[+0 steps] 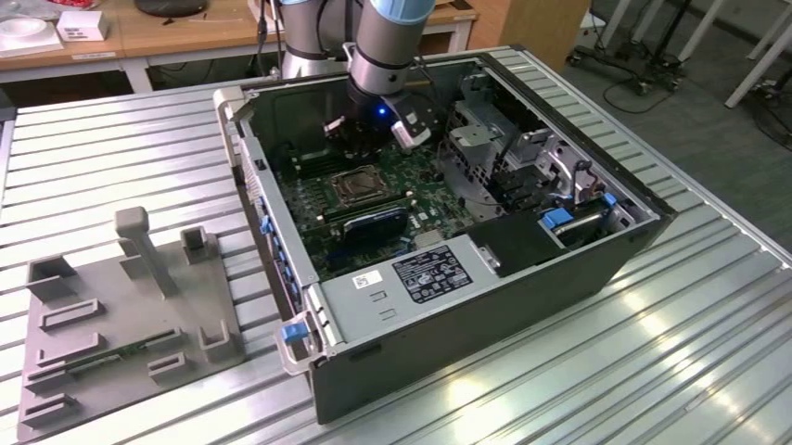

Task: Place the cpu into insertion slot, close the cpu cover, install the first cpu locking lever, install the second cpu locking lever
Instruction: 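Install the first cpu locking lever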

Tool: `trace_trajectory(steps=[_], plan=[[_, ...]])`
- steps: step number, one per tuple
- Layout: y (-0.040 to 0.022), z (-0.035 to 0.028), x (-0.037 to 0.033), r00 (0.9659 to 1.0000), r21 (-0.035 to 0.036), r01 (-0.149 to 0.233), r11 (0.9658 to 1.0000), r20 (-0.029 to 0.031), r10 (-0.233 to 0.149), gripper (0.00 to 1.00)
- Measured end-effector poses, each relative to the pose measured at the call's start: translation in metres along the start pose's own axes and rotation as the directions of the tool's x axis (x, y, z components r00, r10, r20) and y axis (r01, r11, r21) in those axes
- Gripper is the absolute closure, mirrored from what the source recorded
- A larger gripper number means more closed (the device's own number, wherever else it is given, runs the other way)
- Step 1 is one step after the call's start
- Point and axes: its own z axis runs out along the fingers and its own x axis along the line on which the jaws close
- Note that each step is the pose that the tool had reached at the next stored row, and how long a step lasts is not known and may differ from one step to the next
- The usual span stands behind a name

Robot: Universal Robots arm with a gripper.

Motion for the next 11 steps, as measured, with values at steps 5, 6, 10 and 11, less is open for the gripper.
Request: trace_trajectory(steps=[5,6,10,11], plan=[[-0.0002,-0.0003,0.0000,1.0000,0.0001,0.000,1.0000,-0.0003,0.000,0.89],[0.0000,-0.0004,0.0000,1.0000,-0.0002,0.000,1.0000,-0.0001,0.000,0.89],[0.0005,-0.0034,0.0003,1.0000,-0.0003,0.000,1.0000,-0.0001,0.000,0.89],[0.0007,-0.0040,0.0003,1.0000,-0.0003,0.000,1.0000,-0.0001,0.000,0.89]])
